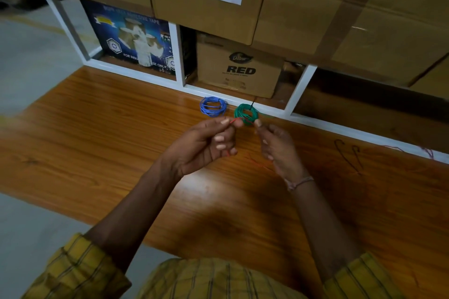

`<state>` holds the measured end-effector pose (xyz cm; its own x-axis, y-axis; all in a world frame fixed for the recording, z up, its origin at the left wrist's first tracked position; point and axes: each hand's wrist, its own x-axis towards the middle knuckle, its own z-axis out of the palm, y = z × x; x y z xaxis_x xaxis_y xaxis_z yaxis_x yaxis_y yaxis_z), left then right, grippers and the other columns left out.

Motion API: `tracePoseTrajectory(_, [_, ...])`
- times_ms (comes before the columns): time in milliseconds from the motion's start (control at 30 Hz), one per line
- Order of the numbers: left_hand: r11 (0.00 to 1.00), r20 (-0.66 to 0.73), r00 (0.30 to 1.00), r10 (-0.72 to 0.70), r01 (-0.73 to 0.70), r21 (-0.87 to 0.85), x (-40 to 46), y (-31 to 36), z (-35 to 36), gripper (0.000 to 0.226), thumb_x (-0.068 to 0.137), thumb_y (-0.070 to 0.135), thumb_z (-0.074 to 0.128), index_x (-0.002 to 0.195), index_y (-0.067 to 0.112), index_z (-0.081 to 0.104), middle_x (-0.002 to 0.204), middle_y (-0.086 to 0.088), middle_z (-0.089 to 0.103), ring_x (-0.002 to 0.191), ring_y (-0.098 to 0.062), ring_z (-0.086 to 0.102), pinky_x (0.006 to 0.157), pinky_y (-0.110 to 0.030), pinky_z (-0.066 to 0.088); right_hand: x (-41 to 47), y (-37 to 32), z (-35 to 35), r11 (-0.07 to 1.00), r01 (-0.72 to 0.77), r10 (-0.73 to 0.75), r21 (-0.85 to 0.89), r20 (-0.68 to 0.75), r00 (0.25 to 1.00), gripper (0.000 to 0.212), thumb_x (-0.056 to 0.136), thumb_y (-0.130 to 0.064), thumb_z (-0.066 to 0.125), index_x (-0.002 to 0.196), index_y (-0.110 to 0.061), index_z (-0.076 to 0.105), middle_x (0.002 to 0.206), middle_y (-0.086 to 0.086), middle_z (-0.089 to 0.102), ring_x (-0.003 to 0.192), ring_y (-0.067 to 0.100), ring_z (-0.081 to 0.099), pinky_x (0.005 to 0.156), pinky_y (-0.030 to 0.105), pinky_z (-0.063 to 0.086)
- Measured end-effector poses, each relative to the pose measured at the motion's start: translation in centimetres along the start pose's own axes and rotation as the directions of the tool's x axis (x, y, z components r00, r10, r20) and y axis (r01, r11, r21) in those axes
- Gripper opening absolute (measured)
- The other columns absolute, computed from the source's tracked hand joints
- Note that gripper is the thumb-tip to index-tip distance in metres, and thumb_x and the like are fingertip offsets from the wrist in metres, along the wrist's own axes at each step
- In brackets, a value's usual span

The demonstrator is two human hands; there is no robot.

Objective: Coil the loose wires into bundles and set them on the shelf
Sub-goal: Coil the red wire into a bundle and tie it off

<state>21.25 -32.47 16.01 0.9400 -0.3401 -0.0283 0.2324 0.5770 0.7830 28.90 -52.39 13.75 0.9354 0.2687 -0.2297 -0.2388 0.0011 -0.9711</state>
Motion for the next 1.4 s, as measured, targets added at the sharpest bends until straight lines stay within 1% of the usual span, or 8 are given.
tracePoseTrajectory(167, [0.97, -0.12, 0.971, 0.206, -0.219, -0.109, 1.5, 0.8, 1.4, 0.037, 0.113, 0.003, 0.038, 0.146, -0.007, 0.05, 0.091, -0.004, 0.065, 0.099, -0.017, 0.074, 0.116, -0.046, 0.048, -2.2, 1.5, 2.4, 0.986, -0.014, 0.047, -0.164, 0.198, 0.979, 0.042, 0.109, -0.043, 0.044, 0.095, -0.008, 0.062, 0.063, -0.001, 0.043, 0.043, 0.011, 0.032, 0.038, 0.023, 0.027])
tracePoseTrajectory(333, [0.934, -0.226, 0.907, 0.355, -0.337, 0.116, 2.9, 0.5, 1.0, 0.039, 0.109, 0.016, 0.051, 0.146, 0.001, 0.048, 0.112, -0.009, 0.076, 0.142, -0.035, 0.056, 0.121, -0.061, 0.035, -4.5, 1.2, 4.4, 0.96, -0.084, 0.191, -0.268, 0.404, 0.894, 0.026, 0.111, -0.03, 0.041, 0.105, -0.008, 0.054, 0.061, 0.009, 0.062, 0.046, 0.026, 0.058, 0.044, 0.027, 0.048])
tracePoseTrajectory(533, [0.644, -0.137, 0.859, 0.494, -0.255, 0.721, 2.9, 0.9, -0.3, 0.03, 0.114, 0.016, 0.046, 0.143, 0.007, 0.049, 0.099, -0.019, 0.075, 0.127, -0.03, 0.069, 0.116, -0.063, 0.044, -6.4, -1.8, 1.9, 0.764, 0.328, 0.178, -0.556, 0.67, 0.72, 0.023, 0.093, -0.02, 0.075, 0.113, -0.016, 0.065, 0.097, 0.007, 0.079, 0.096, 0.02, 0.072, 0.091, 0.041, 0.055])
tracePoseTrajectory(700, [0.416, -0.065, 0.907, 0.417, -0.126, 0.901, 2.1, 2.0, -2.7, 0.022, 0.115, 0.032, 0.043, 0.134, 0.024, 0.049, 0.084, -0.014, 0.07, 0.094, -0.028, 0.073, 0.094, -0.057, 0.055, -7.2, -5.4, -1.3, 0.923, 0.302, 0.018, -0.239, 0.811, 0.585, 0.02, 0.097, -0.009, 0.067, 0.113, 0.001, 0.062, 0.081, 0.024, 0.071, 0.065, 0.018, 0.069, 0.066, 0.026, 0.055])
tracePoseTrajectory(833, [0.505, -0.042, 0.949, 0.311, -0.128, 0.854, 0.5, 1.7, -3.5, 0.023, 0.116, 0.023, 0.04, 0.138, 0.027, 0.045, 0.076, -0.023, 0.066, 0.096, -0.029, 0.077, 0.097, -0.04, 0.055, -6.9, -8.3, -2.8, 0.976, 0.044, -0.184, 0.213, 0.703, 0.687, 0.022, 0.098, -0.021, 0.064, 0.107, 0.0, 0.061, 0.064, 0.006, 0.049, 0.043, 0.012, 0.048, 0.054, 0.03, 0.055])
tracePoseTrajectory(1067, [0.771, -0.119, 0.933, 0.341, -0.205, 0.603, -0.5, 1.5, -1.1, 0.036, 0.116, 0.015, 0.038, 0.151, 0.01, 0.037, 0.076, -0.02, 0.064, 0.104, -0.047, 0.074, 0.095, -0.038, 0.059, -1.9, -1.6, 0.8, 0.93, 0.113, -0.021, -0.349, 0.256, 0.966, 0.013, 0.096, -0.002, 0.063, 0.108, 0.001, 0.063, 0.076, 0.003, 0.055, 0.063, 0.011, 0.047, 0.06, 0.028, 0.041])
tracePoseTrajectory(1233, [0.877, -0.129, 0.937, 0.325, -0.248, 0.411, -0.6, 2.3, 0.5, 0.04, 0.116, 0.015, 0.037, 0.155, 0.015, 0.038, 0.076, -0.011, 0.065, 0.095, -0.031, 0.075, 0.089, -0.04, 0.06, 0.1, 1.7, 3.9, 0.904, 0.208, -0.129, -0.374, 0.225, 0.966, 0.053, 0.082, -0.003, 0.077, 0.129, -0.019, 0.057, 0.122, 0.0, 0.068, 0.112, 0.014, 0.065, 0.094, 0.034, 0.053])
tracePoseTrajectory(1400, [0.882, -0.126, 0.911, 0.393, -0.335, 0.332, 0.6, 2.8, 0.4, 0.042, 0.115, 0.012, 0.037, 0.157, 0.011, 0.031, 0.099, -0.021, 0.073, 0.125, -0.043, 0.067, 0.112, -0.054, 0.05, -2.4, 2.0, 6.1, 0.995, -0.062, 0.088, -0.075, 0.433, 0.897, 0.021, 0.101, -0.006, 0.057, 0.12, 0.001, 0.059, 0.087, 0.018, 0.067, 0.087, 0.034, 0.069, 0.087, 0.045, 0.056])
